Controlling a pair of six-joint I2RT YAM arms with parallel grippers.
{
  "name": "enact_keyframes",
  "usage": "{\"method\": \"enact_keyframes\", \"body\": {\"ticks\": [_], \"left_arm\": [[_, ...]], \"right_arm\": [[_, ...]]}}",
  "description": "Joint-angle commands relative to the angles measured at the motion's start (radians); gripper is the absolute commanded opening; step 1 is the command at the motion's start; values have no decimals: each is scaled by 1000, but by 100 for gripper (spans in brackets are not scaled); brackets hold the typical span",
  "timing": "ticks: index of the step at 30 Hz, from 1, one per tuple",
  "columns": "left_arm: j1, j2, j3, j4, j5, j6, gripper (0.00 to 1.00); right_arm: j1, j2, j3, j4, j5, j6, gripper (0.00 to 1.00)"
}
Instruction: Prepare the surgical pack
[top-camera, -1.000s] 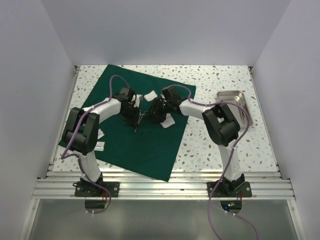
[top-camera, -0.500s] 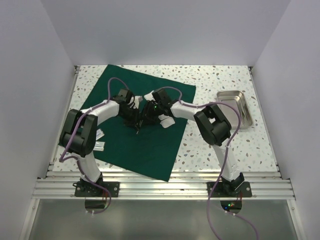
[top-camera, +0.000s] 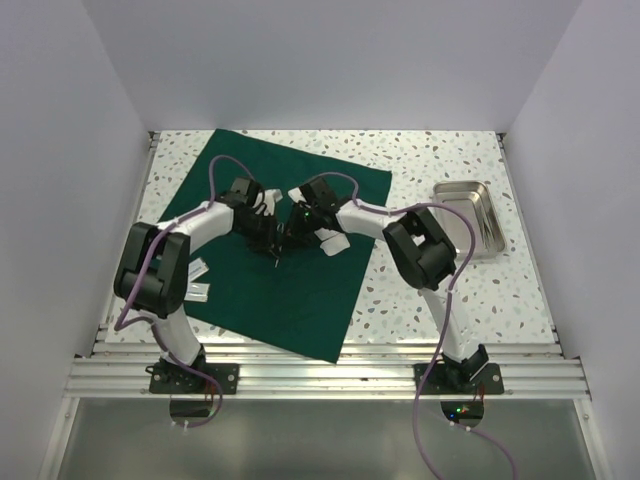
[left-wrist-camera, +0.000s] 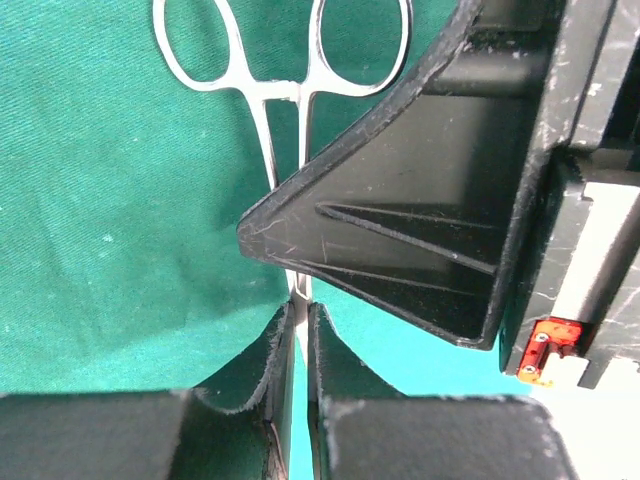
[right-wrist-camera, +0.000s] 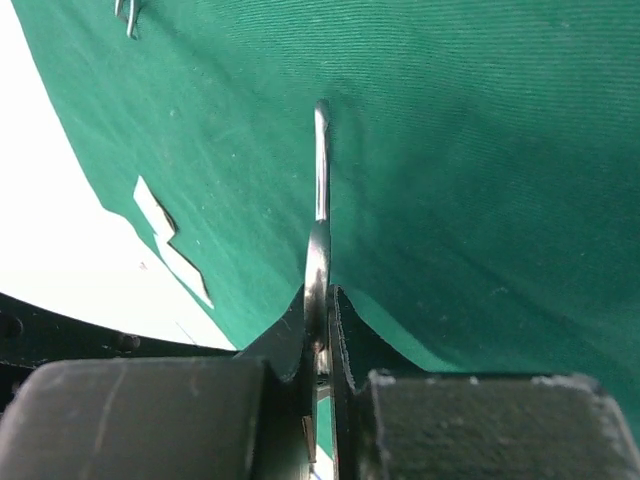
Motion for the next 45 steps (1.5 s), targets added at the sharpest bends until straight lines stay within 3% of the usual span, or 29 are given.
{"method": "enact_keyframes", "body": {"ticks": [1, 3, 4, 7, 9, 13, 19, 24, 26, 31, 33, 38, 45], "left_arm": [[9, -54, 14, 27, 53, -12, 11], [11, -92, 21, 23, 46, -9, 30], [14, -109, 24, 16, 19, -13, 44], [14, -184, 22, 16, -1, -15, 54], [14, -231, 8, 20, -7, -18, 56], [14, -284, -42, 74, -1, -41, 57], [14, -319, -128, 154, 26, -62, 58], [14, -316, -127, 158, 25, -84, 59], [14, -304, -102, 140, -15, -93, 68], [14, -230, -9, 99, -99, -104, 70], [14, -203, 22, 88, -124, -108, 70], [14, -137, 108, 138, -203, -90, 71], [15, 23, 281, 117, -343, -19, 72]], "right_arm": [[7, -11, 86, -118, 34, -112, 0], [3, -51, 120, -207, 91, -234, 0], [-5, -66, 148, -300, 124, -278, 0], [-48, -159, 163, -463, 259, -418, 0], [-83, -213, 160, -544, 402, -500, 0], [-274, -360, 131, -745, 640, -620, 0], [-501, -436, 105, -790, 934, -839, 0], [-644, -379, 96, -678, 874, -970, 0], [-694, -340, 104, -644, 777, -1001, 0], [-778, -186, 183, -669, 676, -999, 0], [-804, -136, 205, -681, 559, -1002, 0], [-824, -91, 216, -726, 476, -1005, 1], [-850, -118, 188, -723, 439, -926, 35]]}}
